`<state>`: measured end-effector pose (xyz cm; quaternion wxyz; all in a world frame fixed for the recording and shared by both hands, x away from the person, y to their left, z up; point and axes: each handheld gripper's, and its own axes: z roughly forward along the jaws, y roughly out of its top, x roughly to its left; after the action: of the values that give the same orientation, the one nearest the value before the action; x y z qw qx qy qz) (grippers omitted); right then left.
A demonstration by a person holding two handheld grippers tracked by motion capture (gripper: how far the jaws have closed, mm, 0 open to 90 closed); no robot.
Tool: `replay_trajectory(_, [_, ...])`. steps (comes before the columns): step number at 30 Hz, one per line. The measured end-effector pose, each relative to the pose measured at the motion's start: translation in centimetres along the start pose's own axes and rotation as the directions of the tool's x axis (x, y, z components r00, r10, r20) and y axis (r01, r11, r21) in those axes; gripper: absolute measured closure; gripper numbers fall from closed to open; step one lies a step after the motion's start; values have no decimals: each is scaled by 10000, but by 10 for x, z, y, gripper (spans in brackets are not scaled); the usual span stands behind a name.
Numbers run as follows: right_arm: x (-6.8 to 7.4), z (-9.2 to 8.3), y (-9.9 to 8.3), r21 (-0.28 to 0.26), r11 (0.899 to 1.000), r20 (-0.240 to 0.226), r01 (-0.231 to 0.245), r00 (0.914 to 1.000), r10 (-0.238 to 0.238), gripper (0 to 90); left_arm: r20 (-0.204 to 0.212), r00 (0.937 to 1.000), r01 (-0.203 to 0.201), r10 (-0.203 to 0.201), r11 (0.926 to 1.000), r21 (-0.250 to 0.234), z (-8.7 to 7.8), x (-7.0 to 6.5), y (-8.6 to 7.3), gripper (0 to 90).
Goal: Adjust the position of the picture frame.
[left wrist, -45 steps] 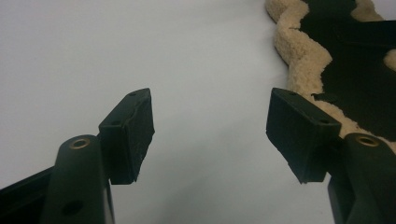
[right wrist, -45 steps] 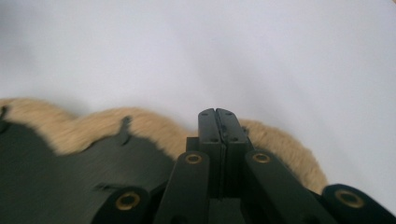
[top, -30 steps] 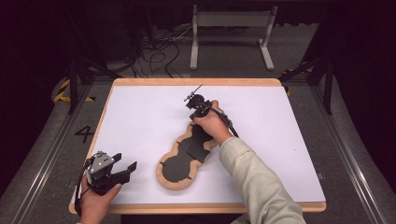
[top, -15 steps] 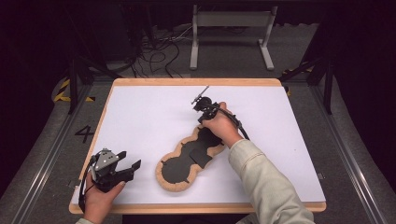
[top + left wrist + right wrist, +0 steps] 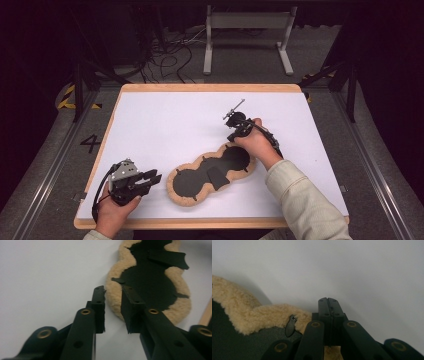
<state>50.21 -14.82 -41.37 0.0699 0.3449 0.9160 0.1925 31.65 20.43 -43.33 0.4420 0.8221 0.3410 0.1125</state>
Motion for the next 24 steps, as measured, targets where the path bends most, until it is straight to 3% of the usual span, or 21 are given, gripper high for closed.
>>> replay_trajectory(2, [-2,-4,-5,268,9995,-222,-169,9996,175,900,203,9998,-41,40,10000,55,2,-3,1,786])
replay_trajectory(5, [-2,-8,-11,241,9997,-146,-99,9998,102,900,592,9980,-236,231,9997,79,3,-6,4,841])
replay_trajectory(8, [-1,-20,-19,-725,9973,431,-62,9990,94,900,994,9945,-329,321,9994,60,4,-8,6,899])
replay_trajectory(10, [-2,-32,-25,-1462,9891,325,-189,9992,239,898,1245,9914,-413,400,9991,73,5,-10,7,900])
replay_trajectory(13, [0,-43,-35,-1879,9818,187,-280,9993,321,883,1646,9840,-710,688,9974,78,8,-16,10,900])
replay_trajectory(19, [5,-57,-55,-2392,9704,162,-325,9992,375,870,2380,9648,-1165,1117,9932,62,13,-29,15,900])
replay_trajectory(24, [11,-61,-68,-2993,9528,-103,-514,9987,507,863,3060,9383,-1775,1609,9837,272,20,-40,18,900])
